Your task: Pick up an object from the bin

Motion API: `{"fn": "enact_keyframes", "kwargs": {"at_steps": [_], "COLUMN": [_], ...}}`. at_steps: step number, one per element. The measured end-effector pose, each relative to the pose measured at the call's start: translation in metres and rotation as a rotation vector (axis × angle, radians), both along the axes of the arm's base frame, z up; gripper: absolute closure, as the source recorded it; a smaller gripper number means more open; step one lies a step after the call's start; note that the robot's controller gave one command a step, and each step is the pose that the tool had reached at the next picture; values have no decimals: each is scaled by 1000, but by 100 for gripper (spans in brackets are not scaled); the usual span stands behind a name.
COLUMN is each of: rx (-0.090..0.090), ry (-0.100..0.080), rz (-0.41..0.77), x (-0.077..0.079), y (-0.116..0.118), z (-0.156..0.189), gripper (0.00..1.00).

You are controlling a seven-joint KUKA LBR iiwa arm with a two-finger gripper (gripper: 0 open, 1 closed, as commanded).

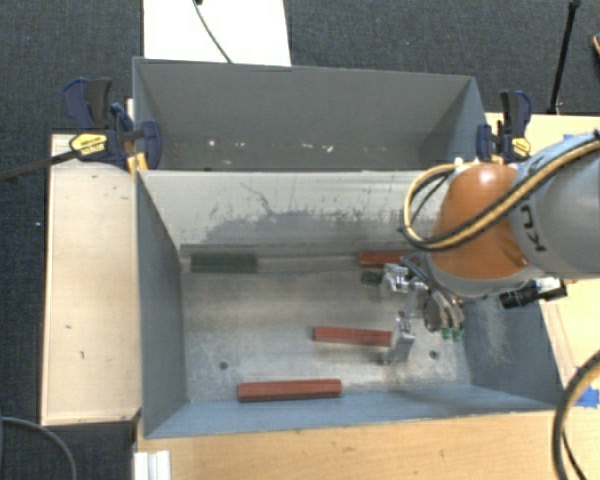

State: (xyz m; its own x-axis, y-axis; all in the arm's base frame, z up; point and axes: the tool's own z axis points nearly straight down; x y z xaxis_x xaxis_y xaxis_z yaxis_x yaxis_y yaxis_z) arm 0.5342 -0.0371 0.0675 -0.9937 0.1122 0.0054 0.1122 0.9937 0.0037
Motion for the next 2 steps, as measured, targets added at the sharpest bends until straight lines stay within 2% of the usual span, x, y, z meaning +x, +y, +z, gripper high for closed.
{"fn": "enact_keyframes", "kwargs": {"at_steps": [1,2], "rx": [-4,-5], "ry": [-7,-17], "rz": [2,35], "x": [2,-1], "y": [-4,-7], "z": [3,196], "gripper": [100,100]}}
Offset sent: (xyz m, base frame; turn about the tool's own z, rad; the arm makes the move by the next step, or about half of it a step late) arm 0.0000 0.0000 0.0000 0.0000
